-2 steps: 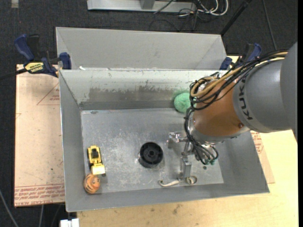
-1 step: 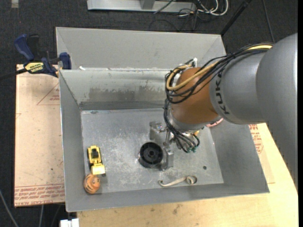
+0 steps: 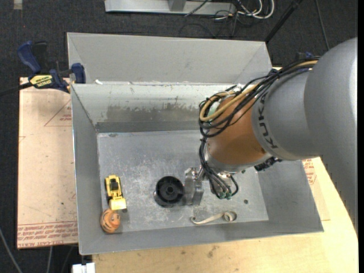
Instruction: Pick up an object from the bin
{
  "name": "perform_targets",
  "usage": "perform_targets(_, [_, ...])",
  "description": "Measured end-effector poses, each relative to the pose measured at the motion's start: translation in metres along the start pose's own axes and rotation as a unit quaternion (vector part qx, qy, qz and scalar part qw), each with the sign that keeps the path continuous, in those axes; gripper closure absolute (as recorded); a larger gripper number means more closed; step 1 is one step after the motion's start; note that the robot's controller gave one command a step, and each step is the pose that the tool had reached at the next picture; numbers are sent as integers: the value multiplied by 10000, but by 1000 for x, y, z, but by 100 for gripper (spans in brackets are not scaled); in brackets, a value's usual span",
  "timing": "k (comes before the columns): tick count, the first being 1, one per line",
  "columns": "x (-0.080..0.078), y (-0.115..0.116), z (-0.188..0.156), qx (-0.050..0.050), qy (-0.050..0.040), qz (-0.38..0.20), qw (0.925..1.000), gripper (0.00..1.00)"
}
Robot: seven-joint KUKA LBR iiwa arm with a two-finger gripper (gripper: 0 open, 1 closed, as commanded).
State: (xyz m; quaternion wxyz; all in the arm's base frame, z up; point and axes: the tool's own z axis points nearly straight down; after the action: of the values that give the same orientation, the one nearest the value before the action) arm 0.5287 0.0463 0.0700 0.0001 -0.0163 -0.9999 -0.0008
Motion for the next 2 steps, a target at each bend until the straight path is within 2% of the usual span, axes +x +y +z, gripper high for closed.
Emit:
perform_targets(1, [0,0,0,2,-5,-5,10000,0])
perform_targets(2, [0,0,0,2,-5,-6,10000,0])
